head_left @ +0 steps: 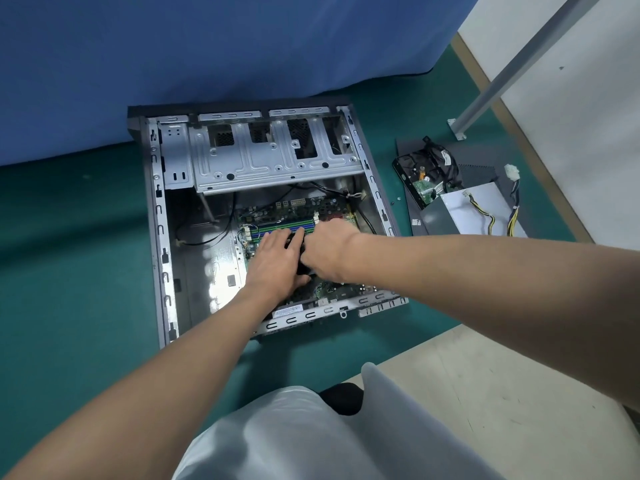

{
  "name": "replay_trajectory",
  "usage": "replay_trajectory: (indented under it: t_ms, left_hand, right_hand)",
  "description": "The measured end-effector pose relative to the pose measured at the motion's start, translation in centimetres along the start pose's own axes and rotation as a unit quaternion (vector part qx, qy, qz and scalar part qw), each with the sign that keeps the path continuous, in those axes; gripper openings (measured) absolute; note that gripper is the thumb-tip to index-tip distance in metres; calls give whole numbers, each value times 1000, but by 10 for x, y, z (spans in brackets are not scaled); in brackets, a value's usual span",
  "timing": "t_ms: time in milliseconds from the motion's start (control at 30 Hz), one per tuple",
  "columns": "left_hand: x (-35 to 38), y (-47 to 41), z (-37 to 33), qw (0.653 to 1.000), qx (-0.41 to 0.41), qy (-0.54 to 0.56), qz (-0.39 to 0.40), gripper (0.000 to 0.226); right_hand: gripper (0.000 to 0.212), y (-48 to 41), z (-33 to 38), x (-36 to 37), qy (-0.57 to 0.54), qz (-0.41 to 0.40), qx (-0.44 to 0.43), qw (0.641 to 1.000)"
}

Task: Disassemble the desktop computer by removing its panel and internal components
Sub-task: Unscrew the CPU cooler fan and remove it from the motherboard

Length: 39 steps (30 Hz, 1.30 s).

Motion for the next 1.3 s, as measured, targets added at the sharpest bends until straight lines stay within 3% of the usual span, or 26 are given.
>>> replay_trajectory:
  t_ms: [133, 200, 300, 367, 500, 567, 633, 767, 867, 900, 1000, 1100, 1167, 1233, 1267, 1300]
  left_hand:
    - [0, 0, 1, 1000, 3, 0, 2, 86]
    - [-1, 0, 1, 1000, 5, 0, 3, 87]
    - [0, 0, 1, 1000, 2, 0, 4, 93]
    - [1, 0, 1, 1000, -1, 0, 7, 95]
    - [1, 0, 3, 1000, -2, -4, 8, 97]
    - [1, 0, 2, 1000, -1, -4, 6, 97]
    - [1, 0, 2, 1000, -4, -7, 5, 98]
    - [1, -1, 1, 1000, -5, -5, 3, 97]
    - [0, -1, 1, 1000, -3, 3, -2, 95]
    - [0, -1, 1, 1000, -4, 4, -3, 95]
    - [0, 0, 2, 1000, -6, 2, -1, 96]
    - [0, -1, 2, 1000, -5, -6, -1, 98]
    - [0, -1, 1, 1000, -5, -4, -1, 98]
    - [0, 0, 2, 1000, -6, -4, 0, 99]
    - [0, 0, 2, 1000, -6, -5, 2, 99]
    - [0, 0, 2, 1000, -5, -5, 2, 99]
  right_hand:
    - [30, -1, 5, -5, -58, -46, -18, 997]
    - [8, 2, -12, -11, -158, -72, 22, 985]
    - [30, 8, -43, 2, -347, -75, 126, 926]
    - [35, 12, -58, 10, -407, -76, 204, 887]
    - [15, 11, -54, 39, -525, 66, 239, 814]
    - [17, 7, -52, 39, -499, 98, 204, 837]
    - [12, 5, -57, 27, -415, 73, 167, 891]
    - [17, 12, -36, 0, -108, 16, 26, 994]
    - [22, 15, 4, -5, 85, -27, -110, 990]
    - [23, 13, 3, -5, 74, -31, -107, 991]
    - [8, 11, -31, -5, -126, -47, -2, 991]
    - [39, 13, -59, 13, -330, -70, 148, 930]
    - [32, 18, -66, 24, -436, -70, 235, 866]
    - [21, 17, -57, 45, -560, 18, 263, 785]
    - [15, 19, -49, 49, -591, 70, 257, 762]
    - [12, 19, -45, 49, -591, 97, 244, 763]
Point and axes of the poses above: each hand's wrist, its own y-axis away from the middle knuckle, its own x-axis out of the palm, z = x × y, the point moved 10 cm from there along -y, towards the middle knuckle, and after that the axes turned 6 degrees about -x, right-handed, at the moved point
